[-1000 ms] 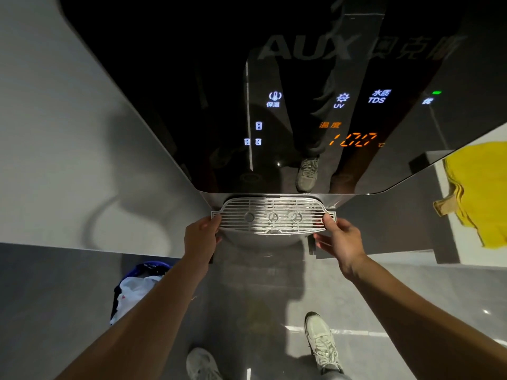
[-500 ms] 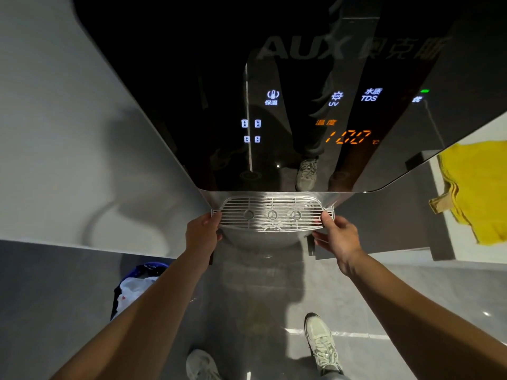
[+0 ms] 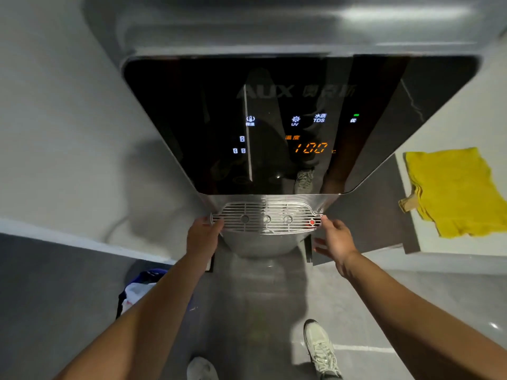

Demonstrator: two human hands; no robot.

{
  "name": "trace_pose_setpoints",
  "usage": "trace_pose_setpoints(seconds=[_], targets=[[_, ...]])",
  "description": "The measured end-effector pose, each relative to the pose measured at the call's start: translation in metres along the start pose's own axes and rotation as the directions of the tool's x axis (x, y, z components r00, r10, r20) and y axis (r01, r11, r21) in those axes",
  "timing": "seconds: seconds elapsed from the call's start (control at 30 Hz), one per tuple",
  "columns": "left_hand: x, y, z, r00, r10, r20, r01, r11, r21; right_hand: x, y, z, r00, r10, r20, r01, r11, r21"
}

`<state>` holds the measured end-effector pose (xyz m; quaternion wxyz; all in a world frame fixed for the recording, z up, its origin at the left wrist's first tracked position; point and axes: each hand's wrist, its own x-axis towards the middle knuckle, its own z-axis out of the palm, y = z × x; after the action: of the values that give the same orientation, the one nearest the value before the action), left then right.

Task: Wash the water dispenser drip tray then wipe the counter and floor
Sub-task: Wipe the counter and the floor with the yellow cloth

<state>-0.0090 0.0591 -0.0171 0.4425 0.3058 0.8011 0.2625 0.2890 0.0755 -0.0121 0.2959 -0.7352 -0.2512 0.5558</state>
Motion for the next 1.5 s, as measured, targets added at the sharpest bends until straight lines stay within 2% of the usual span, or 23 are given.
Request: trace_pose_setpoints(seconds=[0.1, 0.17, 0.23, 0.3, 0.37, 0.47, 0.57, 0.63, 0.7, 0.73, 0.8, 0.83, 0.9, 1.0, 1.13, 1.2, 1.33, 1.43, 1.5], targets=[[-0.042, 0.02, -0.008, 0.997, -0.011, -0.073, 0.005, 0.997, -0.083, -0.042, -0.009, -0.013, 0.996, -0.082, 0.035, 0.084, 0.994, -0.073], [-0.074, 0.037, -0.016, 1.0, 0.004, -0.024, -0.008, 0.987, -0.158, -0.076, -0.017, -0.029, 0.984, -0.153, 0.088, 0.161, 0.983, -0.087], [-0.109, 0.061, -0.025, 0.986, 0.002, 0.169, 0.039, 0.97, -0.242, -0.111, -0.033, -0.053, 0.963, -0.241, 0.123, 0.252, 0.964, -0.084], [-0.145, 0.081, -0.033, 0.926, 0.043, 0.374, 0.047, 0.972, -0.23, -0.145, -0.049, -0.083, 0.936, -0.327, 0.133, 0.34, 0.936, -0.091], [-0.176, 0.1, -0.039, 0.866, 0.138, 0.481, -0.081, 0.987, -0.138, -0.17, -0.067, -0.115, 0.907, -0.412, 0.086, 0.42, 0.902, -0.102], [-0.218, 0.126, -0.04, 0.805, 0.33, 0.494, -0.336, 0.938, -0.079, -0.177, -0.094, -0.16, 0.824, -0.566, -0.041, 0.544, 0.808, -0.224], [-0.25, 0.148, -0.026, 0.748, 0.466, 0.473, -0.522, 0.853, -0.015, -0.147, -0.116, -0.194, 0.713, -0.7, -0.034, 0.622, 0.654, -0.431], [-0.268, 0.163, -0.007, 0.727, 0.51, 0.461, -0.593, 0.804, 0.045, -0.115, -0.128, -0.21, 0.683, -0.724, 0.092, 0.623, 0.512, -0.591], [-0.284, 0.181, 0.019, 0.731, 0.538, 0.42, -0.62, 0.781, 0.078, -0.087, -0.132, -0.222, 0.685, -0.676, 0.272, 0.605, 0.318, -0.73], [-0.29, 0.19, 0.034, 0.74, 0.548, 0.391, -0.625, 0.774, 0.098, -0.076, -0.131, -0.227, 0.687, -0.642, 0.341, 0.572, 0.188, -0.799], [-0.302, 0.206, 0.062, 0.751, 0.551, 0.363, -0.636, 0.752, 0.172, -0.062, -0.125, -0.235, 0.686, -0.595, 0.419, 0.48, -0.063, -0.875], [-0.306, 0.214, 0.074, 0.75, 0.547, 0.371, -0.645, 0.73, 0.227, -0.06, -0.12, -0.24, 0.688, -0.58, 0.437, 0.465, -0.109, -0.878], [-0.311, 0.228, 0.098, 0.757, 0.528, 0.385, -0.646, 0.692, 0.322, -0.06, -0.112, -0.252, 0.695, -0.558, 0.453, 0.501, -0.076, -0.862], [-0.319, 0.247, 0.139, 0.78, 0.496, 0.38, -0.618, 0.707, 0.344, -0.062, -0.105, -0.286, 0.732, -0.536, 0.42, 0.523, 0.046, -0.851], [-0.314, 0.271, 0.197, 0.769, 0.455, 0.45, -0.627, 0.675, 0.389, -0.067, -0.107, -0.352, 0.836, -0.436, 0.333, 0.497, 0.343, -0.797], [-0.306, 0.285, 0.229, 0.735, 0.458, 0.5, -0.671, 0.597, 0.439, -0.067, -0.113, -0.393, 0.855, -0.451, 0.258, 0.459, 0.424, -0.781], [-0.287, 0.314, 0.308, 0.657, 0.489, 0.574, -0.753, 0.443, 0.486, -0.062, -0.129, -0.477, 0.848, -0.519, 0.108, 0.391, 0.476, -0.788], [-0.275, 0.338, 0.373, 0.656, 0.508, 0.558, -0.754, 0.428, 0.498, -0.047, -0.144, -0.535, 0.833, -0.553, 0.034, 0.339, 0.459, -0.822], [-0.267, 0.355, 0.414, 0.641, 0.513, 0.57, -0.765, 0.368, 0.529, -0.034, -0.153, -0.573, 0.822, -0.569, -0.001, 0.299, 0.434, -0.85]])
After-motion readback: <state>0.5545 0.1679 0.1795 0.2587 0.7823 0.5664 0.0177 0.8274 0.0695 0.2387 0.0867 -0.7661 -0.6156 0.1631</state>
